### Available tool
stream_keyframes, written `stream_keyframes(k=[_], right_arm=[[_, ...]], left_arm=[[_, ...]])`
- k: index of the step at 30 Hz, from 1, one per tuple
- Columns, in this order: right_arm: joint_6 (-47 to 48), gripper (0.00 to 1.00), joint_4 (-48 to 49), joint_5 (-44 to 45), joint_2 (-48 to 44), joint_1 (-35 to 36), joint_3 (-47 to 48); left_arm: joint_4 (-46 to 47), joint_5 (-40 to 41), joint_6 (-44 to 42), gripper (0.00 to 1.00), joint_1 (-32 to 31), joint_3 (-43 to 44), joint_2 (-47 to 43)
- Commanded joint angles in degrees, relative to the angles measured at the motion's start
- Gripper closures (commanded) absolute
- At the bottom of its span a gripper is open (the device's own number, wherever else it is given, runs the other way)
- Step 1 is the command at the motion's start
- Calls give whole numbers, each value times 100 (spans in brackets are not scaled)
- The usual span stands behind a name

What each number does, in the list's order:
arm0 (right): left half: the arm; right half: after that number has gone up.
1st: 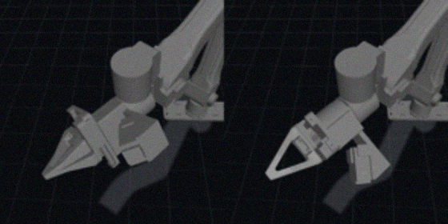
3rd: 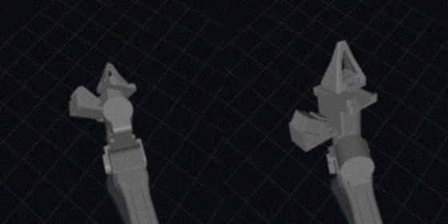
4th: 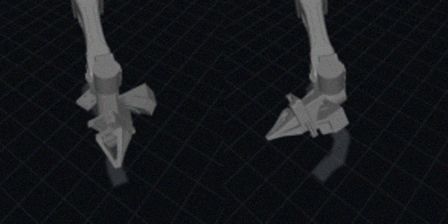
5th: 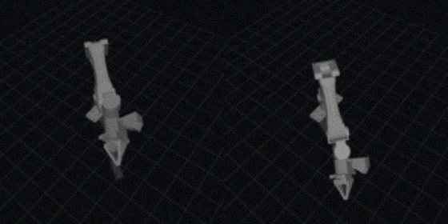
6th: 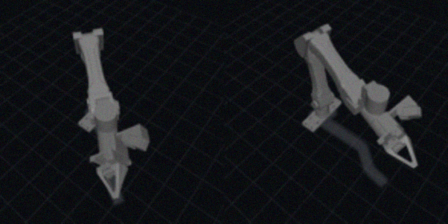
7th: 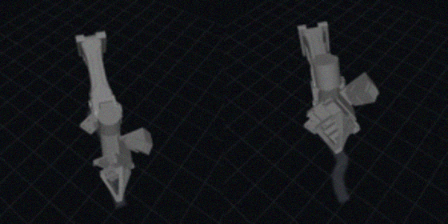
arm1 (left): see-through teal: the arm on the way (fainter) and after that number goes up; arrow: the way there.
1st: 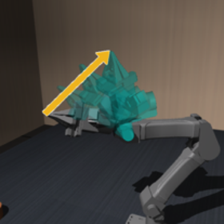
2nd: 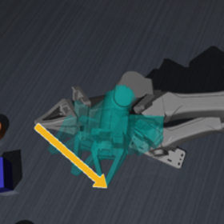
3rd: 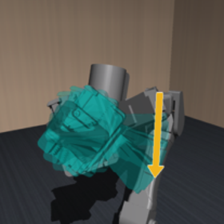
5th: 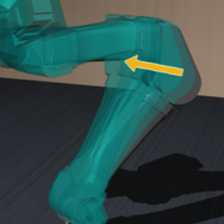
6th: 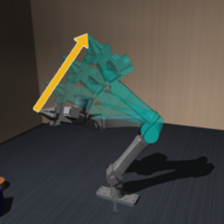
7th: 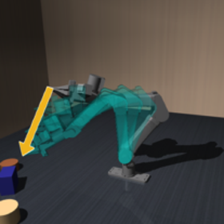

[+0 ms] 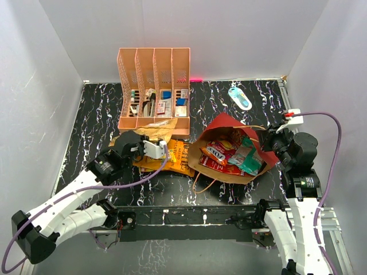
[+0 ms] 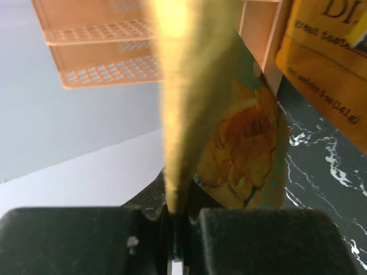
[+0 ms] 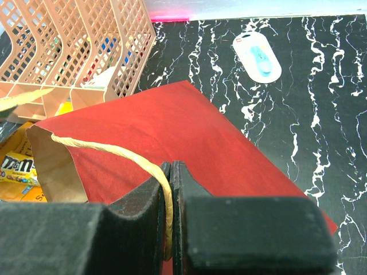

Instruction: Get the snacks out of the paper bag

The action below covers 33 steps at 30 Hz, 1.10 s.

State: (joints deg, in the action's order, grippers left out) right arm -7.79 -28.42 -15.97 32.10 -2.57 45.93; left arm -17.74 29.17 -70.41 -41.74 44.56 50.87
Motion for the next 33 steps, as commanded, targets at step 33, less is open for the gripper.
stream_keyframes(k=[33], right_arm=[[39,92,284,164,-17,37,-23]], left_arm=[[-108,-1916,505,100,-580,-1322,470]])
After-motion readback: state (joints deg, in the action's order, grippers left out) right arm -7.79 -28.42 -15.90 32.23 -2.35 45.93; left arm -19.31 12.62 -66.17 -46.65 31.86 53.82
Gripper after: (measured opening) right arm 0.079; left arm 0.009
